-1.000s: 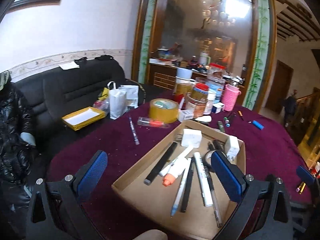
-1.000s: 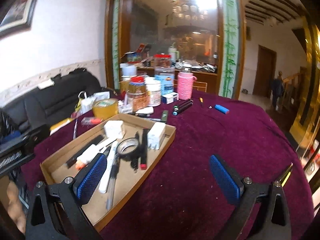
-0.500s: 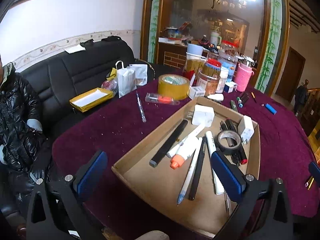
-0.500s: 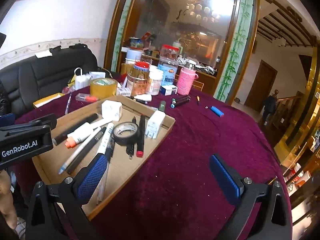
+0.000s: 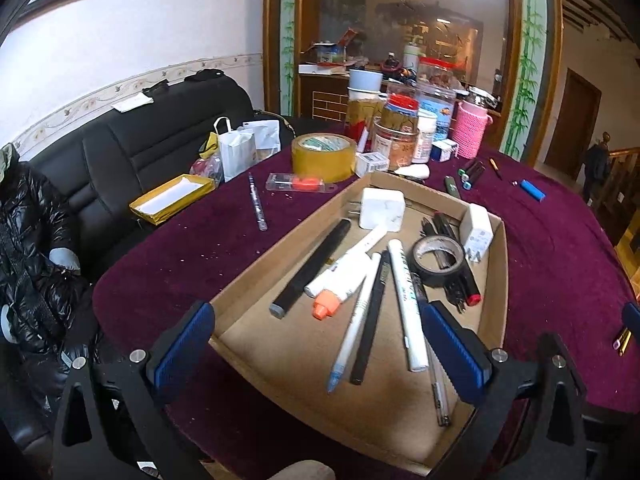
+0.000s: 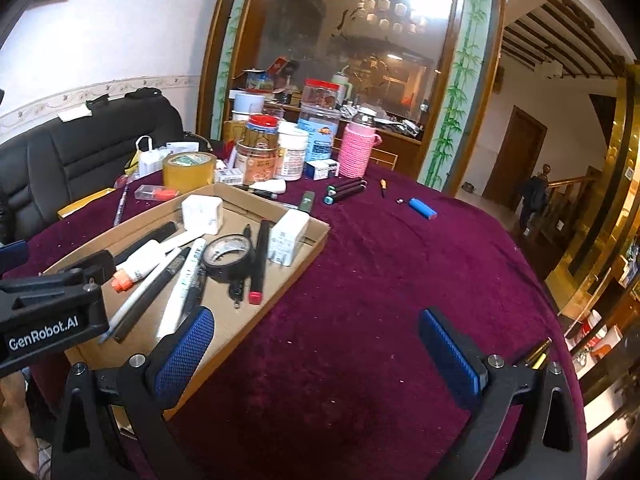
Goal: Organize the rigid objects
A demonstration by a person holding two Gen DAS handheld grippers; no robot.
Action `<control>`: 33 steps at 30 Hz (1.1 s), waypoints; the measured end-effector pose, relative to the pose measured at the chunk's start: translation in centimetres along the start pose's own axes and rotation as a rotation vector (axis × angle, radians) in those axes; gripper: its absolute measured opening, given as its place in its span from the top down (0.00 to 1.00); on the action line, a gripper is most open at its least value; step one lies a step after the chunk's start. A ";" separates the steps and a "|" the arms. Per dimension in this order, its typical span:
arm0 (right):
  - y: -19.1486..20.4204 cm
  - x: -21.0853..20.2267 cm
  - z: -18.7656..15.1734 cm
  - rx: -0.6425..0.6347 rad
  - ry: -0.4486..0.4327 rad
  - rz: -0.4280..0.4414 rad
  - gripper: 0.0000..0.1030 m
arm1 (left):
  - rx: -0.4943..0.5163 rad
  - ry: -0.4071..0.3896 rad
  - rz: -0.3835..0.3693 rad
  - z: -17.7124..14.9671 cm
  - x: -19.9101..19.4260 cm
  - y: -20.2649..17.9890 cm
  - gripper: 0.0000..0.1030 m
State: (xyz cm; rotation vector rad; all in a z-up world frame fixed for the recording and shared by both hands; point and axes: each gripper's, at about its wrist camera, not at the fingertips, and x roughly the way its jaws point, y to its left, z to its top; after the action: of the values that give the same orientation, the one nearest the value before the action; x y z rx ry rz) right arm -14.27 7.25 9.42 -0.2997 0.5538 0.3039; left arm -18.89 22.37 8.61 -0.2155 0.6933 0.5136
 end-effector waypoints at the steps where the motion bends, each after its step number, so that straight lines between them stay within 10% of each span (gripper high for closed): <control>1: -0.3 0.0 -0.1 0.006 0.001 -0.001 0.00 | 0.012 -0.001 0.001 -0.1 -0.1 -0.5 0.00; 14: -6.5 0.0 -1.8 0.130 0.022 -0.029 0.00 | 0.142 0.013 -0.006 -0.9 -1.0 -6.0 0.00; 25: -27.4 0.4 -7.4 0.587 0.194 -0.155 0.00 | 0.356 0.245 -0.293 -3.5 0.8 -15.8 0.00; 33: -32.7 4.8 -10.2 0.684 0.313 -0.151 0.28 | 0.576 0.214 -0.298 -5.4 2.5 -24.4 0.00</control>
State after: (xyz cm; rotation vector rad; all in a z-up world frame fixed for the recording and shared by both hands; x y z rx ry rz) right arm -3.39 -25.29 4.84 0.2800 0.9009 -0.0915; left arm -7.60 0.52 3.39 0.1702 0.9697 -0.0073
